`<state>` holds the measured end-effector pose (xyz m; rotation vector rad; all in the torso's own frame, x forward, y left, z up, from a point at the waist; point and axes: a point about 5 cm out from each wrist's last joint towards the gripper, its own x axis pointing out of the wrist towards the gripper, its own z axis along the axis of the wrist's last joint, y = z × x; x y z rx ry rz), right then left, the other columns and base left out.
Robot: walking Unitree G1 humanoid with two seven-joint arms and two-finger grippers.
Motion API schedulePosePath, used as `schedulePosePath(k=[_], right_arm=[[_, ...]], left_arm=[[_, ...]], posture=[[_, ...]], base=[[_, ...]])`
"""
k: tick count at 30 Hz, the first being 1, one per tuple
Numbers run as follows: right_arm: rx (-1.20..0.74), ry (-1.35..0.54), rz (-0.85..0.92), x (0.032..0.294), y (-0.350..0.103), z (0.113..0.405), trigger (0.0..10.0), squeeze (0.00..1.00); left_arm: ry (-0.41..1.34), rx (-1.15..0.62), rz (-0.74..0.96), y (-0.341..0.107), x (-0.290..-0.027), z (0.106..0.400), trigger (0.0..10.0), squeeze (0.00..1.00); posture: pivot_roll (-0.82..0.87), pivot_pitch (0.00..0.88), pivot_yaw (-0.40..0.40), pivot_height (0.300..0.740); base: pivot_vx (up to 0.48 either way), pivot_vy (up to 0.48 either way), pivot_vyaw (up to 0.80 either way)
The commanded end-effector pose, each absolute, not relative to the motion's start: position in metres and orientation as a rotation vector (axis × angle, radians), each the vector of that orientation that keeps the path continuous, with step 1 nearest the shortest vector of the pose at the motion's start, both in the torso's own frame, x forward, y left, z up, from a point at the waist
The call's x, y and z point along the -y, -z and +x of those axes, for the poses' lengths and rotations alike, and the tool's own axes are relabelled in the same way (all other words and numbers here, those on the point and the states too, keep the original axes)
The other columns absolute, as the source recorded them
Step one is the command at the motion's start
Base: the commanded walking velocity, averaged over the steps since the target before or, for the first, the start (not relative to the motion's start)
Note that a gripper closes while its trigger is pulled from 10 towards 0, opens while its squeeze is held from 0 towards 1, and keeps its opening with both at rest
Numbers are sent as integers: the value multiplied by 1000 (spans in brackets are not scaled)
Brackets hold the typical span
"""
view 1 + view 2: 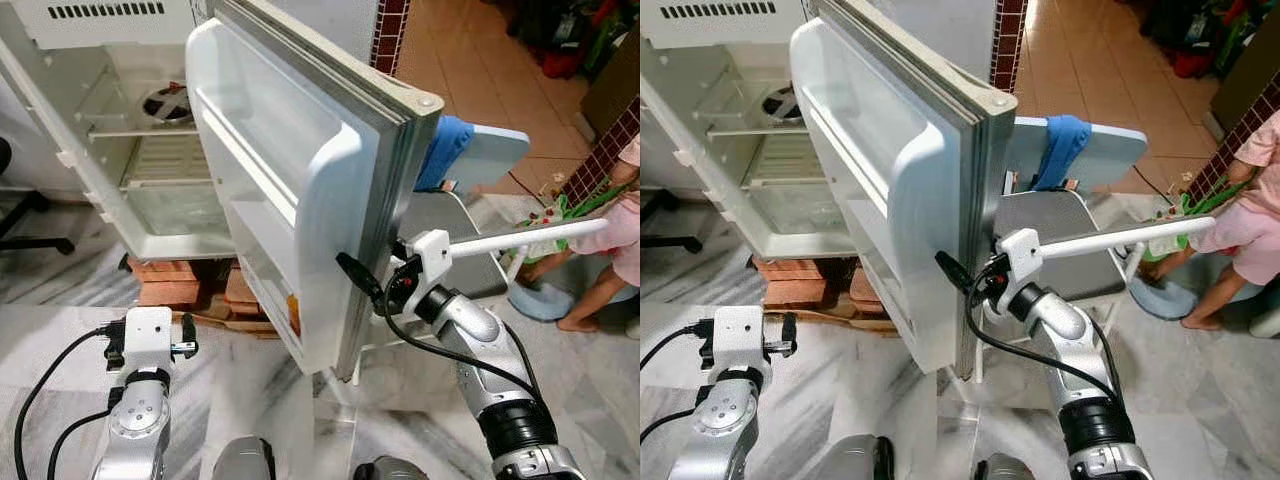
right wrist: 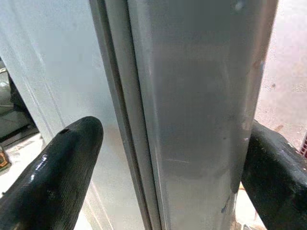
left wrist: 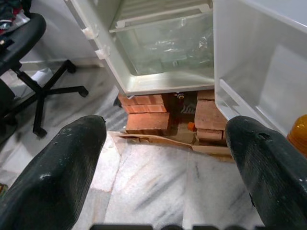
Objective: Restocking fridge
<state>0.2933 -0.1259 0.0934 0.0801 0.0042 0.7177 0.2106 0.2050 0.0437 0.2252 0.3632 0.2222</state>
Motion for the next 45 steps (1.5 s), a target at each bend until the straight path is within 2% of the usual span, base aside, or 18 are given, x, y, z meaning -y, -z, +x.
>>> schedulePosePath(k=[1, 12, 17, 25, 27, 28, 29, 33, 35, 40, 44, 45], right_arm=[[11, -727, 63, 127, -97, 294, 10000, 0], [1, -759, 72, 125, -95, 294, 10000, 0], [-21, -796, 71, 123, -93, 292, 10000, 0], [36, -598, 33, 129, -103, 312, 10000, 0], [78, -557, 24, 126, -111, 317, 10000, 0], [121, -474, 53, 127, -121, 323, 10000, 0], [121, -474, 53, 127, -121, 323, 10000, 0], [156, -301, 88, 137, -129, 327, 10000, 0], [161, -273, 76, 139, -129, 325, 10000, 0], [148, -117, -26, 160, -115, 302, 10000, 0], [90, -20, -35, 172, -99, 289, 10000, 0], [62, -28, 9, 168, -93, 285, 10000, 0]], left_arm=[[-212, -365, 237, -43, -205, 211, 10000, 0], [-199, -367, 242, -41, -203, 211, 10000, 0], [-201, -371, 245, -41, -203, 211, 10000, 0], [-170, -476, 199, -33, -197, 211, 10000, 0], [-150, -457, 207, -35, -193, 215, 10000, 0], [-167, -300, 192, -51, -190, 228, 10000, 0], [-167, -300, 192, -51, -190, 228, 10000, 0], [-167, -75, 192, -75, -183, 247, 10000, 0], [-168, -63, 179, -77, -181, 249, 10000, 0], [-49, 36, 136, -90, -158, 250, 10000, 0], [4, 40, 76, -84, -152, 244, 10000, 0], [36, 32, 61, -81, -149, 244, 10000, 0]], posture=[[113, 64, 21, 740], [112, 68, 23, 740], [114, 68, 22, 740], [112, 68, 19, 740], [109, 67, 18, 740], [111, 63, 13, 740], [111, 63, 13, 740], [104, 54, 6, 740], [94, 48, 6, 740], [67, 36, 8, 740], [57, 35, 5, 740], [53, 32, 11, 740]], base=[[0, -480, 0], [0, -480, 0], [0, 0, 0], [0, 0, 0], [0, 0, 0], [0, 0, 0], [0, 0, 0], [0, 0, 0], [0, 0, 0], [0, 0, 0], [0, 0, 0], [0, 0, 0]])
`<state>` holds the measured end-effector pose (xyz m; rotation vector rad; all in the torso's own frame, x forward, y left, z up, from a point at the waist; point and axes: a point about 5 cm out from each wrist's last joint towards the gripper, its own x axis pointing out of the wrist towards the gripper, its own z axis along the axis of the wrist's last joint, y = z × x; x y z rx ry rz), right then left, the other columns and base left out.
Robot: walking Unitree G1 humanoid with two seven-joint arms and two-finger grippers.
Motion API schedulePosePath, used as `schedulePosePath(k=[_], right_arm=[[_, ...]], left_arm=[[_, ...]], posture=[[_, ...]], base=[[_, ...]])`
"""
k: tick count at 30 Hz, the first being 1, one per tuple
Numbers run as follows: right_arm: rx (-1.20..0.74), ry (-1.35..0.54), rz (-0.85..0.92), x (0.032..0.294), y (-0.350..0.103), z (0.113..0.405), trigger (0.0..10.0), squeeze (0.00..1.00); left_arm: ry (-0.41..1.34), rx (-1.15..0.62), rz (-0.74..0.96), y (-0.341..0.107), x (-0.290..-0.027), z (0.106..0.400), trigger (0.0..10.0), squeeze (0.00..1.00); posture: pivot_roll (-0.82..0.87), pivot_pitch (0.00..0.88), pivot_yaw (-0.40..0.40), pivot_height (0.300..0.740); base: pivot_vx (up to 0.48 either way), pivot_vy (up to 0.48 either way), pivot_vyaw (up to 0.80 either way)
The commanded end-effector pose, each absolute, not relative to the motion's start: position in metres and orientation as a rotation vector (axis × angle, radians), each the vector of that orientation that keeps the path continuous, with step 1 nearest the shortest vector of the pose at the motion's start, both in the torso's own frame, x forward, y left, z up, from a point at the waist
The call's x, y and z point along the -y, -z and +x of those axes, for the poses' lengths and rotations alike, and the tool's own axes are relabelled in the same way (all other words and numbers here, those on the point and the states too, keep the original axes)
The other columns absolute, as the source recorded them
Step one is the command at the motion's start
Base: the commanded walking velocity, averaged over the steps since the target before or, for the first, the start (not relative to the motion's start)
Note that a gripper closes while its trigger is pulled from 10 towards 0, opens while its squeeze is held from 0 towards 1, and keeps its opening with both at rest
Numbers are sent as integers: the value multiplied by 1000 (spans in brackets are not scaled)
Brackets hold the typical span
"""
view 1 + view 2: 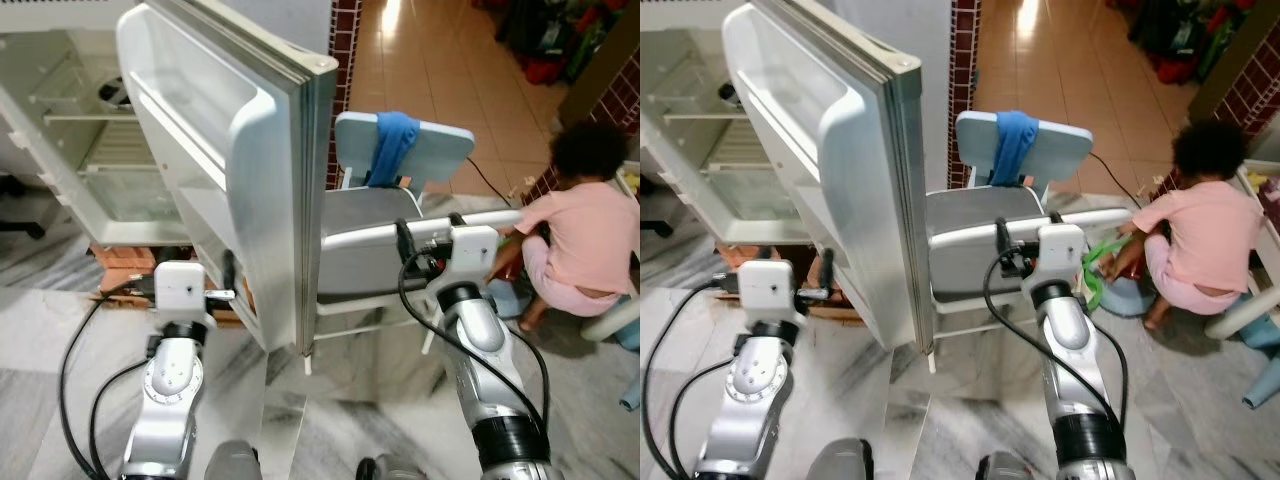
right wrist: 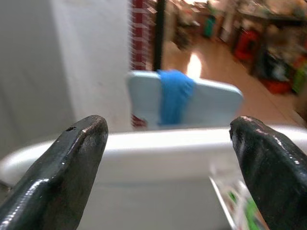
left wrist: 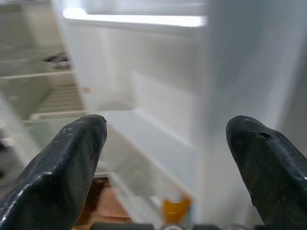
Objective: Restocking fridge
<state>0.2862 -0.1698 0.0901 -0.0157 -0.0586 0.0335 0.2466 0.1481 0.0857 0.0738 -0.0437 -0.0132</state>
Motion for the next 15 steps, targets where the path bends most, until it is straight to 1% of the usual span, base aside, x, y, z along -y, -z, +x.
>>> schedulePosePath(k=[1, 4, 6, 9, 11, 13, 15], right_arm=[[54, -42, 28, 164, -91, 285, 10000, 0], [76, -111, 45, 149, -96, 288, 10000, 0], [119, -162, 18, 138, -106, 294, 10000, 0], [172, -179, 37, 128, -124, 313, 10000, 0], [177, -179, 41, 126, -127, 316, 10000, 0], [206, -179, 48, 123, -139, 328, 10000, 0], [208, -173, 50, 123, -140, 330, 10000, 0]], left_arm=[[49, 31, 64, -80, -147, 244, 10000, 0], [53, 36, 68, -83, -144, 249, 10000, 0], [34, -6, 79, -80, -144, 251, 10000, 0], [-14, -153, -6, -60, -148, 251, 10000, 0], [-28, -157, -14, -59, -150, 251, 10000, 0], [-55, -153, -11, -59, -155, 250, 10000, 0], [-50, -157, -9, -59, -155, 249, 10000, 0]], posture=[[52, 30, 15, 740], [50, 32, 22, 740], [52, 31, 23, 740], [62, 29, 15, 740], [62, 29, 15, 740], [85, 26, 2, 740], [90, 27, 0, 740]], base=[[0, 0, 0], [0, 0, 0], [0, 0, 800], [0, 0, 790], [0, 0, 794], [0, 0, 794], [0, 0, 794]])
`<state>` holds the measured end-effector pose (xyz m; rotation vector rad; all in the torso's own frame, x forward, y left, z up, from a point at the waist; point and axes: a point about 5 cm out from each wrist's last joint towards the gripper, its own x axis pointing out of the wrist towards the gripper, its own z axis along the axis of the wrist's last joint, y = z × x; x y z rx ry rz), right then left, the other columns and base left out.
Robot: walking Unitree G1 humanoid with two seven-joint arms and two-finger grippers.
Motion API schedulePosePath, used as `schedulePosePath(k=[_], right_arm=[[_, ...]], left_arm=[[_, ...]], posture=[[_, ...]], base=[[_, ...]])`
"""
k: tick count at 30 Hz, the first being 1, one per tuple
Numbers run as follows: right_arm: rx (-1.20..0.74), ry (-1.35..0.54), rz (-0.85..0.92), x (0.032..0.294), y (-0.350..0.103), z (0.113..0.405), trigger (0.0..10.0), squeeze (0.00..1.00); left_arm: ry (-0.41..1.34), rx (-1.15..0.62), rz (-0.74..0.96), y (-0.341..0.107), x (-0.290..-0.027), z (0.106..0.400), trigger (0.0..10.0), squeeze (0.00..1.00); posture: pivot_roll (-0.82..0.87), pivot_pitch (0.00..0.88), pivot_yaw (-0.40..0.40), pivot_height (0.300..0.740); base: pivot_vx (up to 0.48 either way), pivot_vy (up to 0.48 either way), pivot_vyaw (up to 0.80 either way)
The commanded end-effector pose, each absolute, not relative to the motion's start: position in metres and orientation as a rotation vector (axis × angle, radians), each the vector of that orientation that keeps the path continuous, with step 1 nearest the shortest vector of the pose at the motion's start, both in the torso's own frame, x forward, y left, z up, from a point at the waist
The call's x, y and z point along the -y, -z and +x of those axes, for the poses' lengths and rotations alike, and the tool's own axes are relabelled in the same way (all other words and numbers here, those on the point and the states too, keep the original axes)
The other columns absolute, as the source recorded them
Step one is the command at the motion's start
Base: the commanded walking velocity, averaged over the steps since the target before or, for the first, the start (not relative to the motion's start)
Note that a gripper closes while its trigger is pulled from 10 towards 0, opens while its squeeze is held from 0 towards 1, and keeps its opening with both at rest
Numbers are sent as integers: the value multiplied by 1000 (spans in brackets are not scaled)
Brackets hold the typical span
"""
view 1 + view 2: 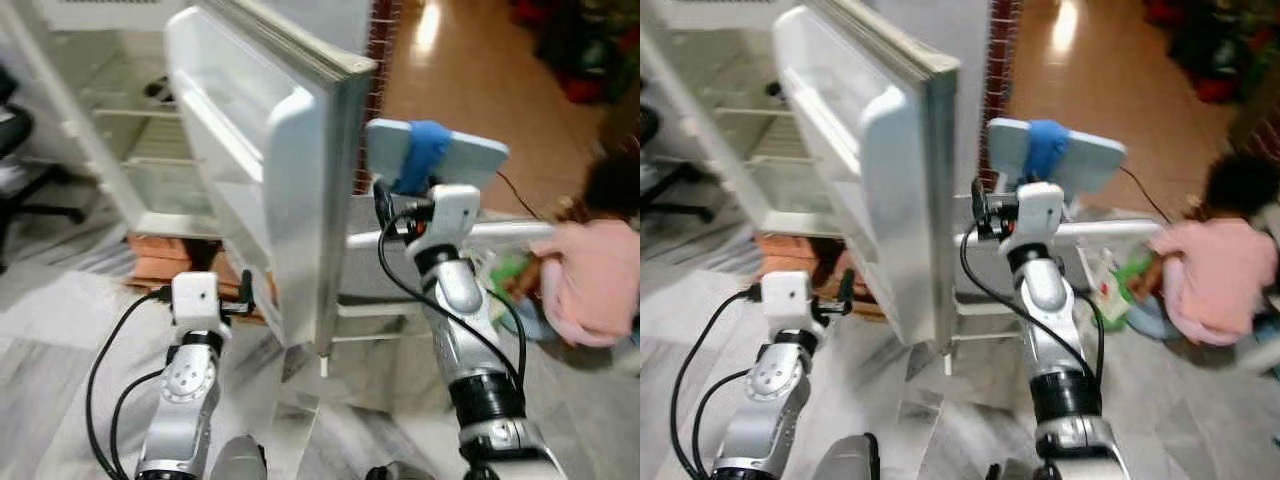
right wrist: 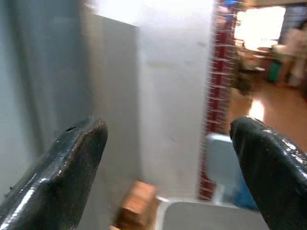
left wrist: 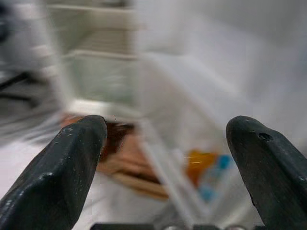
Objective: Restocking fridge
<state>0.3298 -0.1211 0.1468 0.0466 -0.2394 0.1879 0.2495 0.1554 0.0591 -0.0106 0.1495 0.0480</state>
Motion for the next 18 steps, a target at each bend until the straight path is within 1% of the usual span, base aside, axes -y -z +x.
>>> schedulePosePath(k=[1, 6, 9, 10, 13, 14, 15, 16, 17, 18], right_arm=[[208, -167, 52, 124, -141, 332, 10000, 0], [198, -128, 58, 125, -138, 336, 10000, 0], [193, -143, 104, 119, -139, 338, 10000, 0], [197, -175, 131, 115, -141, 339, 10000, 0], [225, -375, 247, 91, -152, 336, 10000, 0], [225, -476, 335, 79, -158, 332, 10000, 0], [195, -690, 584, 60, -172, 320, 10000, 0], [195, -690, 584, 60, -172, 320, 10000, 0], [229, -904, 712, 48, -191, 303, 10000, 0], [237, -982, 751, 46, -198, 295, 10000, 0]], left_arm=[[-43, -162, -8, -58, -154, 249, 10000, 0], [-41, -221, 2, -51, -153, 247, 10000, 0], [-40, -232, -3, -50, -153, 249, 10000, 0], [-36, -233, -3, -50, -153, 249, 10000, 0], [-9, -252, -1, -48, -151, 250, 10000, 0], [2, -263, -1, -47, -150, 250, 10000, 0], [20, -278, 4, -45, -148, 250, 10000, 0], [20, -278, 4, -45, -148, 250, 10000, 0], [36, -288, 11, -45, -146, 251, 10000, 0], [40, -290, 14, -44, -145, 251, 10000, 0]], posture=[[95, 28, -1, 740], [111, 30, -7, 740], [108, 29, 0, 740], [108, 29, 2, 740], [101, 28, 13, 740], [101, 28, 13, 740], [99, 26, 15, 740], [99, 26, 15, 740], [101, 25, 14, 740], [101, 24, 13, 740]], base=[[0, 0, 794], [0, 0, 794], [0, 0, 794], [0, 0, 794], [0, 0, 721], [0, 0, 594], [0, 0, 0], [0, 0, 0], [0, 0, 0], [0, 0, 0]])
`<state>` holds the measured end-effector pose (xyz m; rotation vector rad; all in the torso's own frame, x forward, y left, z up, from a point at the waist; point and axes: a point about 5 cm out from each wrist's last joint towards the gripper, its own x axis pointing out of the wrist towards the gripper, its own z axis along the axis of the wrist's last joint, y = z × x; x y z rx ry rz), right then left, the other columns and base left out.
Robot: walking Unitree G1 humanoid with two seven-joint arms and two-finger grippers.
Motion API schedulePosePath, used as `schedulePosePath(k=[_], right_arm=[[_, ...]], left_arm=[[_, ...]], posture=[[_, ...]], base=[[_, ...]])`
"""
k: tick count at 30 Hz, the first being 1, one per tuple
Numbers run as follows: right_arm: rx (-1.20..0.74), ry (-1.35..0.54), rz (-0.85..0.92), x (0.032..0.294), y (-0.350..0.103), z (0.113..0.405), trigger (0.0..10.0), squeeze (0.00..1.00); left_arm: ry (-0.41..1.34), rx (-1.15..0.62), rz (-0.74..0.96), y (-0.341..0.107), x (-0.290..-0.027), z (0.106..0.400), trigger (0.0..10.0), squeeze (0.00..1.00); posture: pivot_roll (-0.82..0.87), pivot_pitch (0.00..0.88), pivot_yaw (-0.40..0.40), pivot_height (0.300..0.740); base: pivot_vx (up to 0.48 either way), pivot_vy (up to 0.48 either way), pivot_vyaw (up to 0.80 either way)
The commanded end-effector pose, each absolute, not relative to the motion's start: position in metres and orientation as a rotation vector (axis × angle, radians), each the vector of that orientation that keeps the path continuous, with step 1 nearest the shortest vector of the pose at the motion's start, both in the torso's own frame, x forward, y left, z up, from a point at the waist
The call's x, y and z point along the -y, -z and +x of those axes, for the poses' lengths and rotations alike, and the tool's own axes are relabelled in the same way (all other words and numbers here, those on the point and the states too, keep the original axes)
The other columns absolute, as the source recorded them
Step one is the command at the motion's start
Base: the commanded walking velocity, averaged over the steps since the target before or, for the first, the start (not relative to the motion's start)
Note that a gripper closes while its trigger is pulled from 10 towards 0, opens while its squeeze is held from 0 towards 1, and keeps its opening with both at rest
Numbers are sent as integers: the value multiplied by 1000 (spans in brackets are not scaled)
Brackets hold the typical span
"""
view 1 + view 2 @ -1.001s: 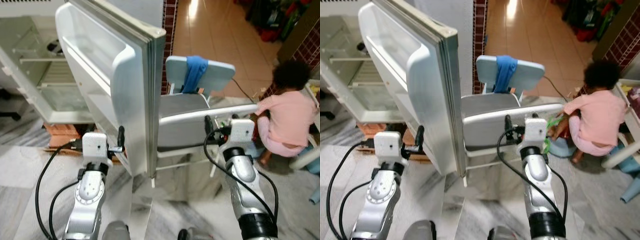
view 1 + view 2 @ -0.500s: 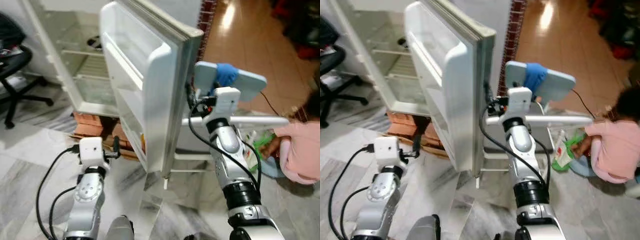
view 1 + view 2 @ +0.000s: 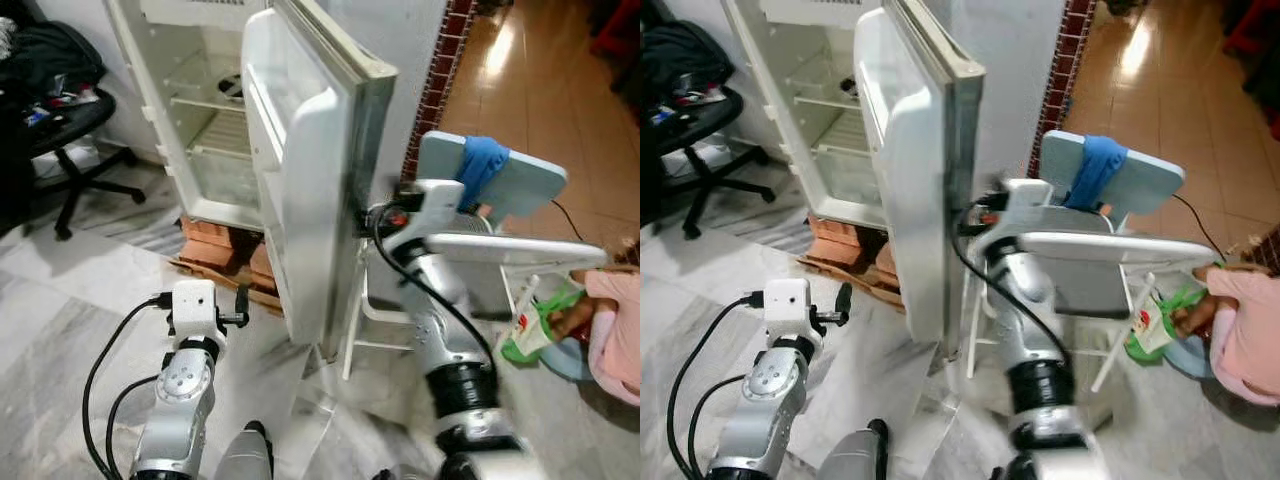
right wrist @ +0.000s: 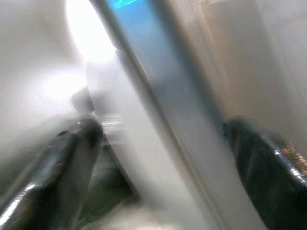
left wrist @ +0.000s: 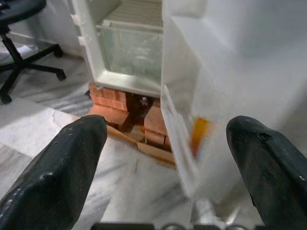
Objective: Restocking fridge
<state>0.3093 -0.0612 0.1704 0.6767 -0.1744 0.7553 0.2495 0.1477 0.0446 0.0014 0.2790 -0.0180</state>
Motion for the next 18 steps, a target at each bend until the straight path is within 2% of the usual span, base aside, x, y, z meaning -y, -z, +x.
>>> schedulePosePath(k=[1, 3, 6, 8, 10, 12, 13, 14, 16, 18], right_arm=[[240, -1057, 797, 44, -204, 287, 10000, 0], [232, -1122, 833, 45, -209, 280, 10000, 0], [203, -1081, 771, 47, -196, 285, 10000, 0], [125, -931, 579, 55, -163, 300, 10000, 0], [81, -863, 510, 61, -150, 304, 10000, 0], [-11, -631, 393, 84, -124, 312, 10000, 0], [-11, -631, 393, 84, -124, 312, 10000, 0], [-30, -538, 296, 93, -116, 314, 10000, 0], [-32, -492, 242, 100, -110, 312, 10000, 0], [-34, -437, 186, 106, -105, 310, 10000, 0]], left_arm=[[43, -291, 16, -44, -145, 251, 10000, 0], [45, -291, 19, -45, -145, 251, 10000, 0], [43, -295, 19, -44, -145, 251, 10000, 0], [43, -299, 17, -44, -144, 251, 10000, 0], [41, -298, 15, -44, -144, 251, 10000, 0], [-10, -270, -11, -47, -150, 251, 10000, 0], [-10, -270, -11, -47, -150, 251, 10000, 0], [-11, -254, -10, -49, -152, 252, 10000, 0], [10, -209, 29, -53, -154, 254, 10000, 0], [26, -165, 90, -58, -159, 257, 10000, 0]], posture=[[101, 23, 13, 740], [99, 23, 11, 740], [98, 22, 11, 740], [100, 25, 6, 740], [100, 25, 6, 740], [102, 27, 5, 740], [102, 27, 5, 740], [103, 28, 7, 740], [101, 29, 6, 740], [100, 31, 5, 740]], base=[[0, 0, 0], [0, 0, 0], [0, 0, 0], [0, 0, 0], [0, 0, 0], [0, 0, 0], [0, 0, 0], [0, 0, 0], [0, 0, 0], [0, 435, 0]])
